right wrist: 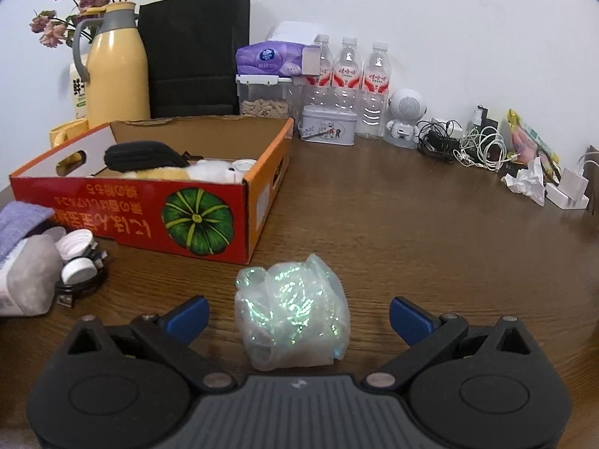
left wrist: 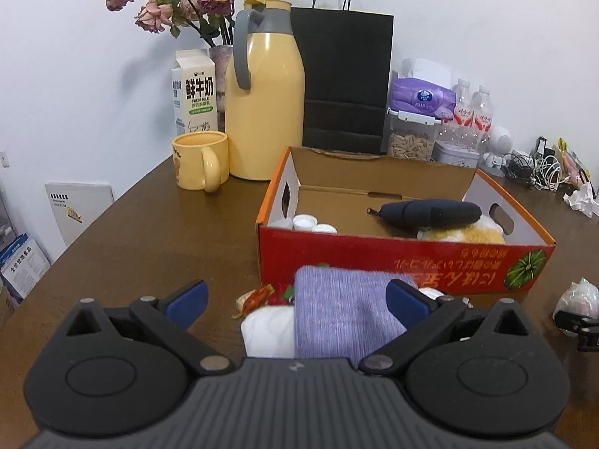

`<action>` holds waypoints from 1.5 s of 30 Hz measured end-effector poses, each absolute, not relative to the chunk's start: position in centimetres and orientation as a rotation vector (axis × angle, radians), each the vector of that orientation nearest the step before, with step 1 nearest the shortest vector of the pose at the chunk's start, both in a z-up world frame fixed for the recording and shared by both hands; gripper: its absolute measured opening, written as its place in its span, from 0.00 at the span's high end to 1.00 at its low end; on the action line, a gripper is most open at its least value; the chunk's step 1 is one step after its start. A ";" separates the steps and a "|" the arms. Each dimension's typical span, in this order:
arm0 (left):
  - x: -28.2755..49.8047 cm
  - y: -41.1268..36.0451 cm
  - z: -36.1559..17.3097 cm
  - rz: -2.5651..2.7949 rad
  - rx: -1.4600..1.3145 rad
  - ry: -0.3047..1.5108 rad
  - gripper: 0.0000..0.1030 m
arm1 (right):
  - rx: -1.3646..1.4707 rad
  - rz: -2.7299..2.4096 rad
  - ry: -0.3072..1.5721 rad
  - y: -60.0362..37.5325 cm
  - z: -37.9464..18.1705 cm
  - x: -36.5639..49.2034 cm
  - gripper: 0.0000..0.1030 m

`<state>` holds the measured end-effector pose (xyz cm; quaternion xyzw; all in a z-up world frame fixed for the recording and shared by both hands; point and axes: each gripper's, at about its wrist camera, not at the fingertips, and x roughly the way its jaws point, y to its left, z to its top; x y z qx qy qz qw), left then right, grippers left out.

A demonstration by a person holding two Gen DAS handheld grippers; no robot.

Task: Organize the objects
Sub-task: 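Grasp the purple cloth pouch with the left gripper while the right grasps the clear bag, then carry the pouch and clear bag into the box and open both grippers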

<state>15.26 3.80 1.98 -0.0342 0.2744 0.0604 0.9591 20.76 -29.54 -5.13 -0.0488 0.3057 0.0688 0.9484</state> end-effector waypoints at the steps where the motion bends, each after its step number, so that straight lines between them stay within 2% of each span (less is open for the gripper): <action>1: 15.1 3.8 1.9 0.121 -0.070 0.559 0.00 | -0.098 0.140 0.626 -29.5 -5.3 20.9 0.01; 7: 14.8 3.1 1.5 0.090 -0.076 0.581 0.00 | -0.057 0.119 0.584 -30.1 -5.1 20.8 0.08; 10: 14.8 2.6 1.2 0.068 -0.072 0.600 0.00 | -0.046 0.130 0.579 -30.2 -5.0 20.8 0.22; 11: 14.8 2.5 1.1 0.062 -0.074 0.606 0.00 | -0.047 0.132 0.577 -30.2 -5.0 20.8 0.35; 12: 14.8 2.4 1.0 0.058 -0.076 0.610 0.00 | -0.048 0.138 0.573 -30.2 -5.0 20.7 0.53; 30: 15.5 2.7 -1.3 -0.020 -0.210 0.675 0.00 | -0.065 0.176 0.546 -29.6 -4.7 20.2 0.54; 34: 14.9 2.3 -1.1 -0.044 -0.196 0.651 0.13 | -0.062 0.179 0.553 -29.6 -4.8 20.3 0.53; 40: 14.5 2.1 -1.0 -0.064 -0.208 0.637 0.23 | -0.061 0.179 0.554 -29.6 -4.8 20.3 0.53; 45: 14.0 1.9 -0.8 -0.079 -0.220 0.620 0.41 | -0.062 0.177 0.553 -29.6 -4.8 20.3 0.53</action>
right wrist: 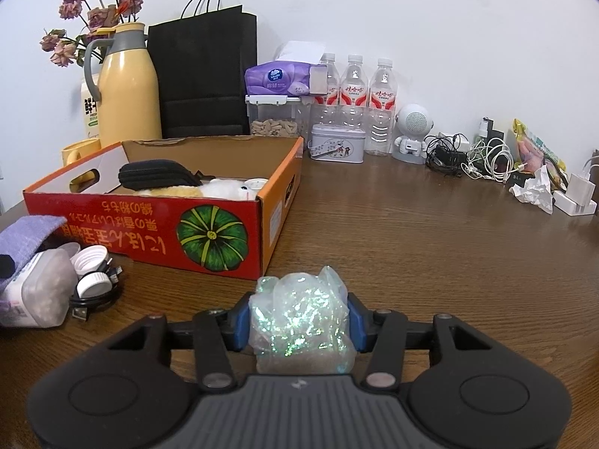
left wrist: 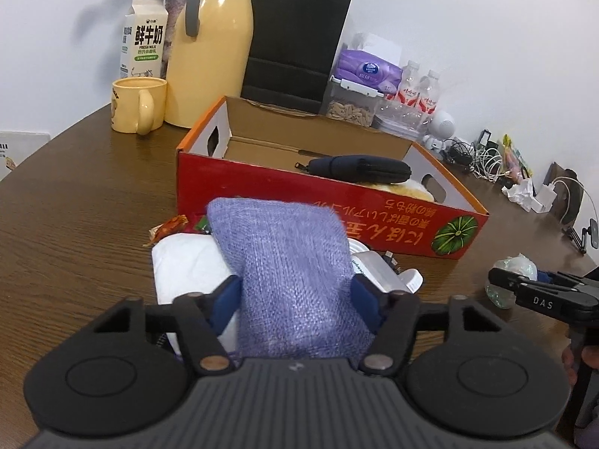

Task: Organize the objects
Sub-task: 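Carry the pouch and clear bag into the box and open both grippers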

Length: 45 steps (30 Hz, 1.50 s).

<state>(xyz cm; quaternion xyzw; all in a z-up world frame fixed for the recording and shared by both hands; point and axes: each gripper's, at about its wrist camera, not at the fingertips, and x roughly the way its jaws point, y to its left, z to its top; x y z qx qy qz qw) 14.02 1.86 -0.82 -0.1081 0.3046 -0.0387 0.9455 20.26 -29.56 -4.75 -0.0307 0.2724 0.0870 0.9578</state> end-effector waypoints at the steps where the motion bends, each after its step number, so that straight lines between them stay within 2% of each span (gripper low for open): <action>1: 13.9 1.9 -0.7 -0.080 -0.222 0.618 0.49 | -0.061 0.176 0.553 -29.5 -4.8 20.3 0.53; 2: 13.8 1.9 -0.6 -0.078 -0.222 0.616 0.56 | -0.061 0.175 0.554 -29.5 -4.8 20.3 0.53; 5: 13.4 2.0 -0.3 -0.069 -0.211 0.612 0.68 | -0.060 0.175 0.556 -29.5 -4.8 20.2 0.53; 9: 13.0 2.2 0.0 -0.050 -0.199 0.609 0.73 | -0.060 0.174 0.556 -29.5 -4.8 20.3 0.52; 13: 12.7 2.2 0.3 -0.043 -0.185 0.605 0.82 | -0.061 0.173 0.555 -29.5 -4.9 20.2 0.52; 25: 13.0 2.5 2.5 -0.007 -0.135 0.550 0.84 | -0.082 0.220 0.446 -28.4 -4.1 18.4 0.58; 31: 14.8 2.2 4.6 -0.005 -0.096 0.500 0.84 | -0.099 0.295 0.368 -25.8 -1.7 17.8 0.58; 39: 19.1 1.3 7.1 -0.015 -0.078 0.455 0.84 | -0.144 0.350 0.291 -21.1 2.0 21.2 0.58; 45: 22.9 0.3 7.8 -0.018 -0.057 0.441 0.84 | -0.134 0.335 0.301 -18.7 3.3 25.9 0.58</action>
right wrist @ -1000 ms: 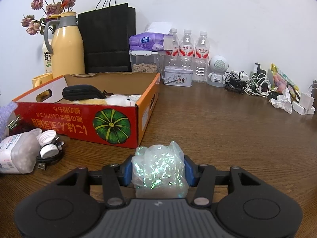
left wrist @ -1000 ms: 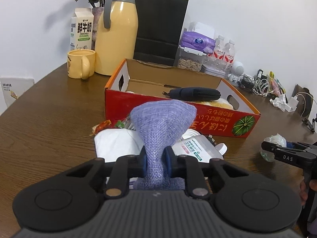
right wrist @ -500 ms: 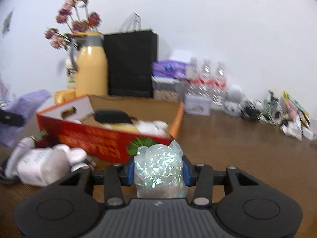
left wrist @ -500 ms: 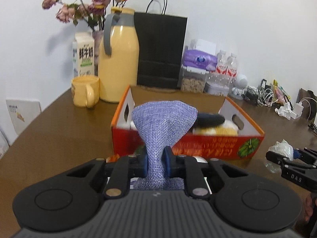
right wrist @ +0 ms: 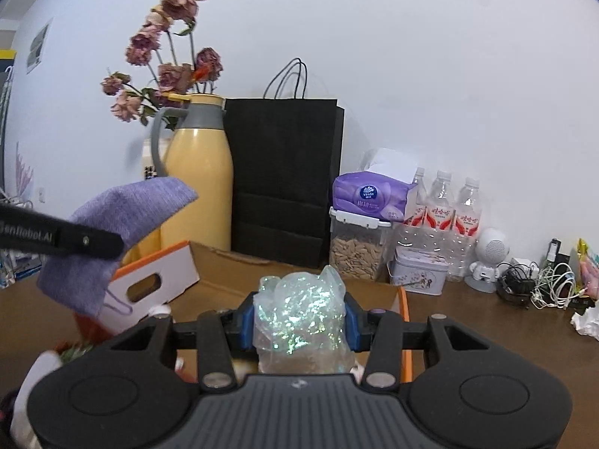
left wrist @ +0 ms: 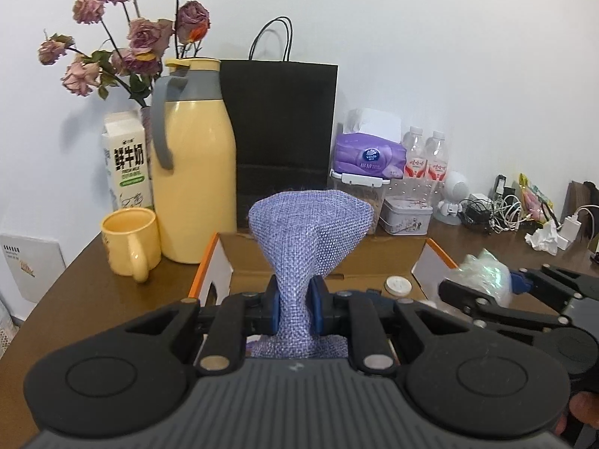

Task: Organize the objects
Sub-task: 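Carry the pouch and clear bag into the box and open both grippers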

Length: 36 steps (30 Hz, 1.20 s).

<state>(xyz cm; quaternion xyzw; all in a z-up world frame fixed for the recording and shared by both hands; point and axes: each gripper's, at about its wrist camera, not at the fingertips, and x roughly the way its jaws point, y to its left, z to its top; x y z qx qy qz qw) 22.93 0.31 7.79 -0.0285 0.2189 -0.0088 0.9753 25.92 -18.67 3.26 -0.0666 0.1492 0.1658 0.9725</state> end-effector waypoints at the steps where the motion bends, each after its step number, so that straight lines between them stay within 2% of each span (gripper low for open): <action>1: 23.7 0.2 7.7 -0.013 -0.055 0.443 0.84 | -0.132 0.330 0.305 -18.4 3.2 26.8 0.58; 9: 29.0 -0.2 5.9 0.039 -0.038 0.478 0.83 | -0.066 0.290 0.350 -16.9 2.4 33.0 0.58; 16: 32.1 1.0 2.6 0.058 -0.044 0.604 0.83 | -0.022 0.280 0.411 -17.7 0.6 35.2 0.58; 18: 32.2 1.2 2.3 0.060 -0.051 0.594 0.76 | -0.010 0.280 0.430 -17.8 0.3 35.5 0.56; 20: 32.2 1.3 2.2 0.069 -0.046 0.585 0.51 | -0.003 0.282 0.446 -17.9 0.0 35.7 0.51; 21: 32.2 1.4 2.3 0.075 -0.050 0.577 0.43 | -0.005 0.277 0.448 -17.8 -0.1 35.6 0.49; 22: 32.0 1.4 2.4 0.080 -0.051 0.566 0.26 | -0.008 0.275 0.446 -17.8 0.0 35.5 0.47; 23: 31.8 1.3 2.6 0.084 -0.047 0.550 0.15 | -0.011 0.276 0.446 -17.8 0.0 35.4 0.37; 24: 31.5 1.3 2.8 0.094 -0.040 0.533 0.10 | -0.014 0.273 0.444 -17.8 0.1 35.3 0.22; 25: 31.3 1.2 3.0 0.105 -0.036 0.522 0.00 | -0.021 0.262 0.439 -17.8 0.2 35.1 0.14; 26: 31.1 1.1 3.2 0.113 -0.033 0.512 0.00 | -0.030 0.252 0.433 -17.8 0.2 34.9 0.05; 27: 31.0 1.0 3.3 0.118 -0.031 0.509 0.00 | -0.039 0.246 0.432 -17.9 0.2 34.8 0.00; 36: 30.8 0.8 3.5 0.114 -0.030 0.509 0.00 | -0.034 0.255 0.470 -18.1 0.1 34.9 0.00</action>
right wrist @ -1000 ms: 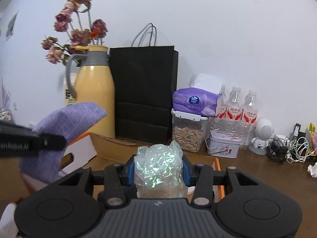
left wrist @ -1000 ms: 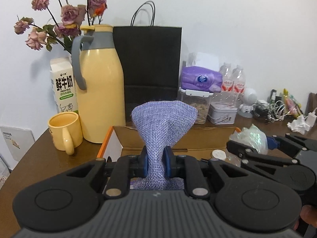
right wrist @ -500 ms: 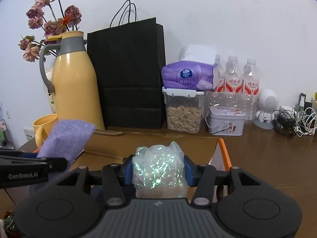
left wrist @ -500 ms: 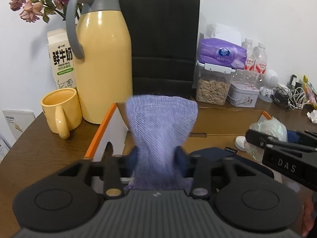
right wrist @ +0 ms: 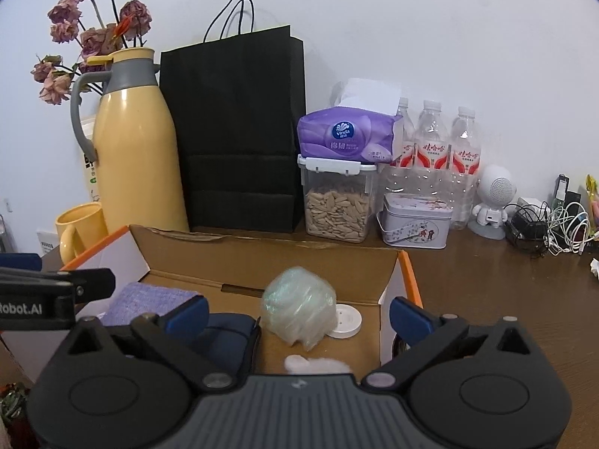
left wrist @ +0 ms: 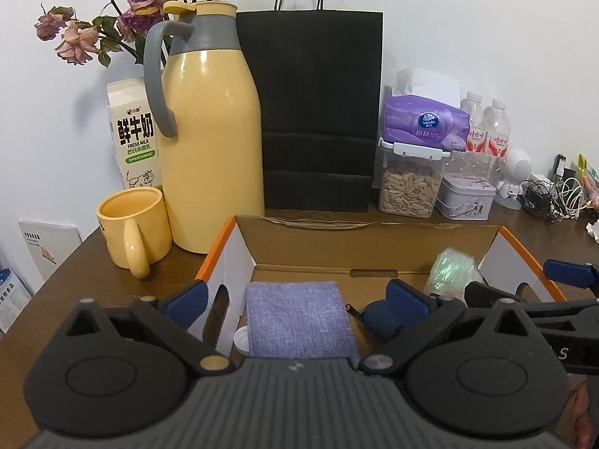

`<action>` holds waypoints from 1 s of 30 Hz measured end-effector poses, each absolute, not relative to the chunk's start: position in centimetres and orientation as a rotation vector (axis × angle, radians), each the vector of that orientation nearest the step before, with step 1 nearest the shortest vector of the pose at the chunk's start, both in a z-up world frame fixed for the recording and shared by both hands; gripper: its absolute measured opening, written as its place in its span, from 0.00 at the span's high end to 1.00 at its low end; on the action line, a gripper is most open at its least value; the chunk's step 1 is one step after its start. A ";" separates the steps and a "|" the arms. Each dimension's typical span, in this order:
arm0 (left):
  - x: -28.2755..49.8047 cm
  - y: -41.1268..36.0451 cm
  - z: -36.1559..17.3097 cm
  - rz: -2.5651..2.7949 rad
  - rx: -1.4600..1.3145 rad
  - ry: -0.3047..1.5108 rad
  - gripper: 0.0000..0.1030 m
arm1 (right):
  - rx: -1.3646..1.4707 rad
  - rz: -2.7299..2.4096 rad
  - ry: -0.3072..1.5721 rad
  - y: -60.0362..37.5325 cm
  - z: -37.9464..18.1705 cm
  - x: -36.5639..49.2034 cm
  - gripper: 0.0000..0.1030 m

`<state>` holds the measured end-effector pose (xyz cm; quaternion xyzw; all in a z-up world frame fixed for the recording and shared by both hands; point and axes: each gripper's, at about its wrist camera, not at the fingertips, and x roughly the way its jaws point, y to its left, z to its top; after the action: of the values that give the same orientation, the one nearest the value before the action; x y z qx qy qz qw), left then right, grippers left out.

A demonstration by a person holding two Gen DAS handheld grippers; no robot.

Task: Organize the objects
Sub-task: 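Carry the pouch and clear bag into the box and open both grippers, then grasp the white wet-wipes pack with the right gripper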

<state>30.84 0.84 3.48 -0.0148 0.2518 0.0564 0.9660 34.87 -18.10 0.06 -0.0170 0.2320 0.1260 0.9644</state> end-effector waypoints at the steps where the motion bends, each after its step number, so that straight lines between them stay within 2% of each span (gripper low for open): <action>1: 30.7 0.8 3.5 0.113 -0.031 0.506 0.00 | -0.034 0.256 0.468 -18.1 0.1 34.8 0.00; 18: 23.7 2.1 8.9 0.120 -0.018 0.384 0.00 | -0.112 0.316 0.326 -17.2 5.3 27.3 0.00; 30: 15.4 4.8 8.6 0.166 0.026 0.422 0.00 | -0.191 0.435 0.404 -15.4 3.3 18.9 0.00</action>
<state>15.44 4.81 8.61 0.0129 0.2091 0.0825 0.9743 18.89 -15.42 3.27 -0.0941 0.1987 0.2138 0.9518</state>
